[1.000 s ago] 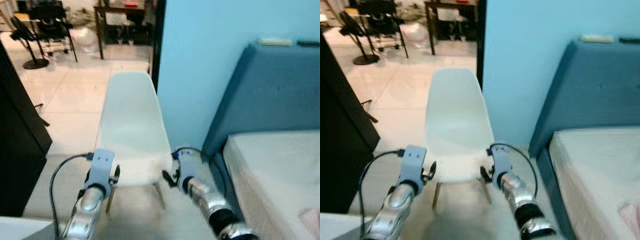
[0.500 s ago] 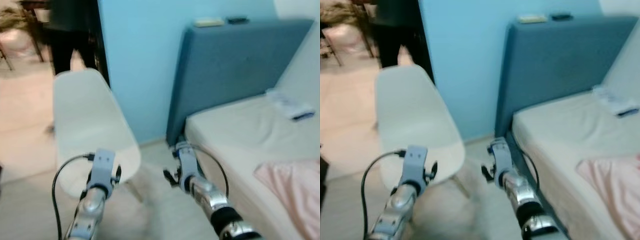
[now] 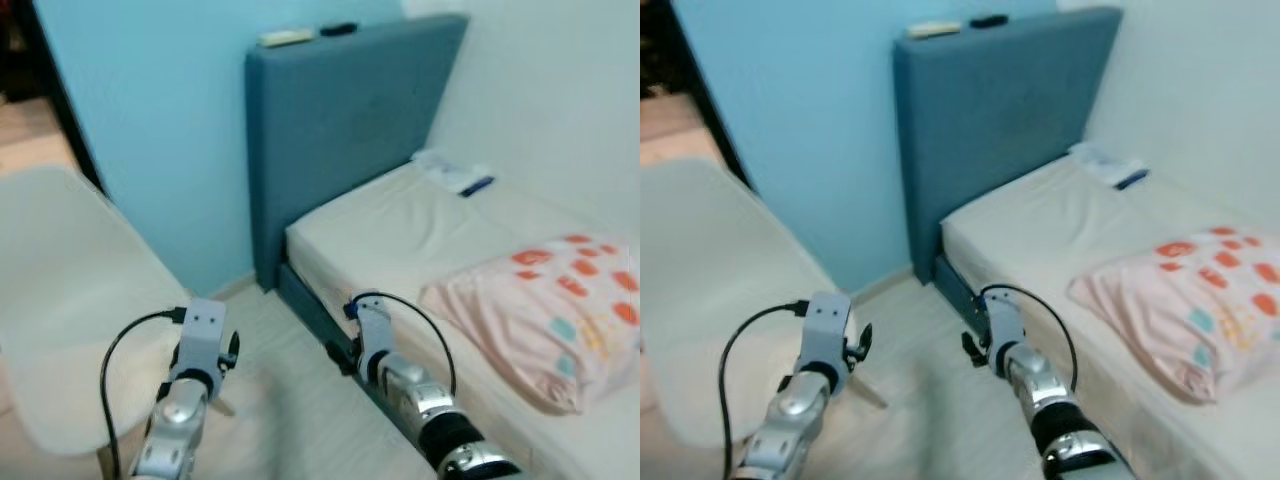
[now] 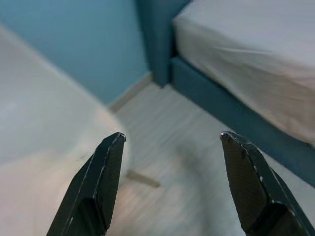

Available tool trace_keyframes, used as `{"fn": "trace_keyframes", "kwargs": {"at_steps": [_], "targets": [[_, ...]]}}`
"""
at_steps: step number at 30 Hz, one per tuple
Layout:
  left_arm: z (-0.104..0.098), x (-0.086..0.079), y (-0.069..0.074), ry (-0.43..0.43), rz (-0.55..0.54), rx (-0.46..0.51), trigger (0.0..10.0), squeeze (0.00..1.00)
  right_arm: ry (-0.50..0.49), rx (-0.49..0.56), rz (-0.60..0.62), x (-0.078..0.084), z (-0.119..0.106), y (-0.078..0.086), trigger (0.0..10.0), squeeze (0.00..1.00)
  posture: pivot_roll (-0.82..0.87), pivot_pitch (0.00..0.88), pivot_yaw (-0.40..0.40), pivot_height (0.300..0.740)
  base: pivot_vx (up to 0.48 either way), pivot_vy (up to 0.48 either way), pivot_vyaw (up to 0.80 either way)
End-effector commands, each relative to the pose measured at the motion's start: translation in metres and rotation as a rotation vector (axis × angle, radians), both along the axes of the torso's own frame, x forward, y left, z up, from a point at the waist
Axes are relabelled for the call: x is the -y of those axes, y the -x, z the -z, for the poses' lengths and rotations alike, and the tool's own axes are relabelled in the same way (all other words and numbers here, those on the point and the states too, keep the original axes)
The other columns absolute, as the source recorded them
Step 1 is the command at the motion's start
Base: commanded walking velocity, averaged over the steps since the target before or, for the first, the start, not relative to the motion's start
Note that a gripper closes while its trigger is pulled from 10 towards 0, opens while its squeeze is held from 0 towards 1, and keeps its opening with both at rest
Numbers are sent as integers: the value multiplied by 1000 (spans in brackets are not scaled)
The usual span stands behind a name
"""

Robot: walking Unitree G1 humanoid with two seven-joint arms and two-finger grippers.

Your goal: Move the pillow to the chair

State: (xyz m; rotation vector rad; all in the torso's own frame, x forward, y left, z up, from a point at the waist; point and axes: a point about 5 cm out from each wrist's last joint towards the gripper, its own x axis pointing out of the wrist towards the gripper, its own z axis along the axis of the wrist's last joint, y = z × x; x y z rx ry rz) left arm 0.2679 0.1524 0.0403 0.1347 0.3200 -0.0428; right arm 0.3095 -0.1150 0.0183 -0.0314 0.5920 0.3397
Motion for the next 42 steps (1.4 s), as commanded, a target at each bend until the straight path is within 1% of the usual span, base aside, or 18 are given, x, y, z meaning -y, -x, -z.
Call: {"fn": "trace_keyframes", "kwargs": {"at_steps": [1, 42], "targets": [[3, 0, 2, 7, 1, -13, 10000, 0, -5, -2, -1, -2, 1, 1, 10000, 0, 92, 31, -52, 723, 0, 0, -800], [5, 1, 4, 15, 8, -24, 10000, 0, -8, -4, 7, -2, 3, 2, 10000, 0, 100, 17, -46, 723, 0, 0, -800]]}}
